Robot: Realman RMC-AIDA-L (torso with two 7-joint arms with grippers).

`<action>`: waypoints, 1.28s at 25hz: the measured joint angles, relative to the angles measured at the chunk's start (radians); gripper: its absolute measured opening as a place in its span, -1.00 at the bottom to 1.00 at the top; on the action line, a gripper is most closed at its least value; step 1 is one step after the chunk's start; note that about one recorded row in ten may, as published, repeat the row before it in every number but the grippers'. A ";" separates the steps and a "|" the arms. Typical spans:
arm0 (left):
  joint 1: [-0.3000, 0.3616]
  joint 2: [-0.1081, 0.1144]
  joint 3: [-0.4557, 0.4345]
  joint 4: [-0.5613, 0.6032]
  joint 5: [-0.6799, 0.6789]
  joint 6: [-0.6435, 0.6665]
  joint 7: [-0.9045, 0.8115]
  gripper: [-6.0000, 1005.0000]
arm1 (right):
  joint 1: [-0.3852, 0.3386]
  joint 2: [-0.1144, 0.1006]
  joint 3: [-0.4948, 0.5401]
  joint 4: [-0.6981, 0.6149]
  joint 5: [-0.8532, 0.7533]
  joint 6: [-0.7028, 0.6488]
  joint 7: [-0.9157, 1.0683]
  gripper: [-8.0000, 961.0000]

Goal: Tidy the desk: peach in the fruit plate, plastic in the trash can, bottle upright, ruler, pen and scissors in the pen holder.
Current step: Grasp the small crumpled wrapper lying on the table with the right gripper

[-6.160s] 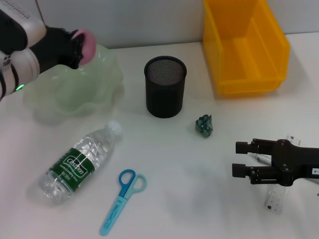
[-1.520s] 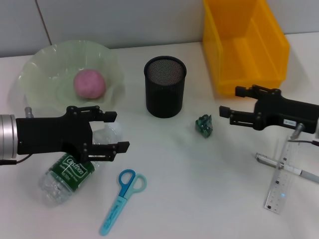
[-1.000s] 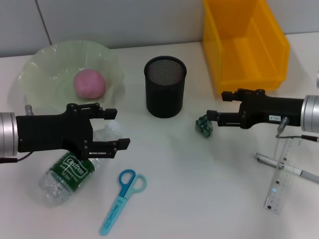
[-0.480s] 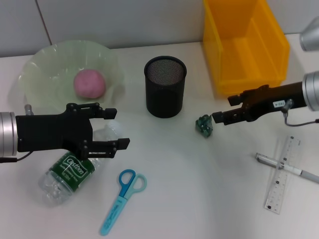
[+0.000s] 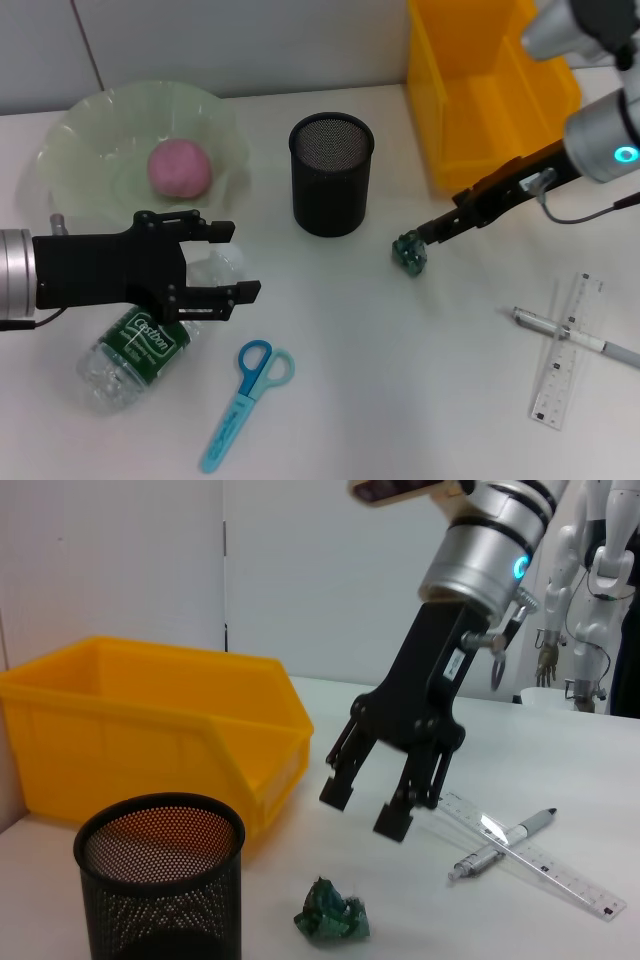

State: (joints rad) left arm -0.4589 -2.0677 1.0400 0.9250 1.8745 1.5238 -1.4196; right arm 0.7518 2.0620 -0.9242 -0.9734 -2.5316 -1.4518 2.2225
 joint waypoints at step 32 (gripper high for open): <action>0.006 0.000 0.000 0.000 -0.026 0.001 0.003 0.57 | 0.098 0.016 -0.170 0.222 -0.030 0.228 0.002 0.71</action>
State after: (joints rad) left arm -0.4526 -2.0678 1.0400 0.9249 1.8483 1.5248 -1.4162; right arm 0.8503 2.0777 -1.0940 -0.7518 -2.5612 -1.2238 2.2246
